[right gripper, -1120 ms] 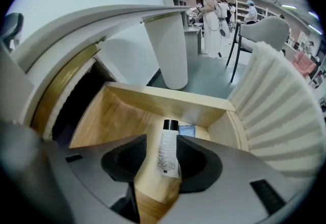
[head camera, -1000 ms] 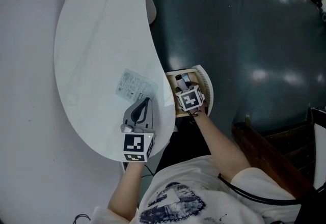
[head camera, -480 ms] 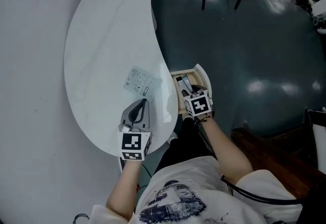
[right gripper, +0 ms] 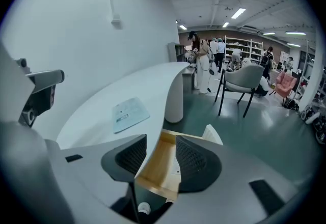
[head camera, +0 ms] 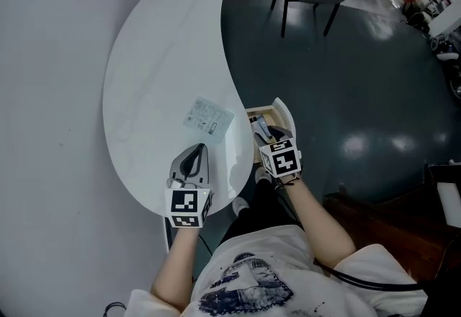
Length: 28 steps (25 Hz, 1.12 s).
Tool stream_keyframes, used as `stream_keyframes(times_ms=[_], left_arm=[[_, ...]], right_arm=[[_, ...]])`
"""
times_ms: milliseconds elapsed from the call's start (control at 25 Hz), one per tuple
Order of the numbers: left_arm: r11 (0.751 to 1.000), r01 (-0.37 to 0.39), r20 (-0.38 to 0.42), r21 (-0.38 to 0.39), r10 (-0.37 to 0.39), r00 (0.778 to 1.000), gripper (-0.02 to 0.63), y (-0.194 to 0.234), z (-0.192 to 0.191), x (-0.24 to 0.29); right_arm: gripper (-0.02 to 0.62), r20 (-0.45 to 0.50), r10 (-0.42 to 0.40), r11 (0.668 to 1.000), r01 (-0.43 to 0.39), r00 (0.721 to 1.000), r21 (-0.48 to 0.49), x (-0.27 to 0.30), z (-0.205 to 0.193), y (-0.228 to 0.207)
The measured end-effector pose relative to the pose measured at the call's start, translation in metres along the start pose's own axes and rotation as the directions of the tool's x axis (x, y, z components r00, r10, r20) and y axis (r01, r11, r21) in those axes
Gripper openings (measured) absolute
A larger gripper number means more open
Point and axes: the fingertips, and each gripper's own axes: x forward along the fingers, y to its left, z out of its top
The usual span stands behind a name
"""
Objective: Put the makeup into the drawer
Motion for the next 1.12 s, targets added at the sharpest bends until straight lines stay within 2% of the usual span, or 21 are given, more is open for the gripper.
stream_keyframes(times_ms=[400, 800, 1120], left_arm=[[1.000, -0.028, 0.094, -0.010, 0.029, 0.995, 0.046, 0.003, 0.020, -0.043], [0.996, -0.080, 0.171, -0.033, 0.084, 0.982, 0.046, 0.014, 0.038, -0.090], [0.993, -0.111, 0.223, -0.045, 0.118, 0.968, 0.046, 0.015, 0.048, -0.128]], right_arm=[[0.190, 0.165, 0.037, 0.998, -0.029, 0.986, -0.052, -0.071, 0.045, 0.061], [0.189, 0.312, 0.120, 0.988, -0.081, 0.942, -0.135, -0.127, 0.095, 0.130], [0.184, 0.381, 0.159, 0.981, -0.101, 0.911, -0.168, -0.160, 0.110, 0.162]])
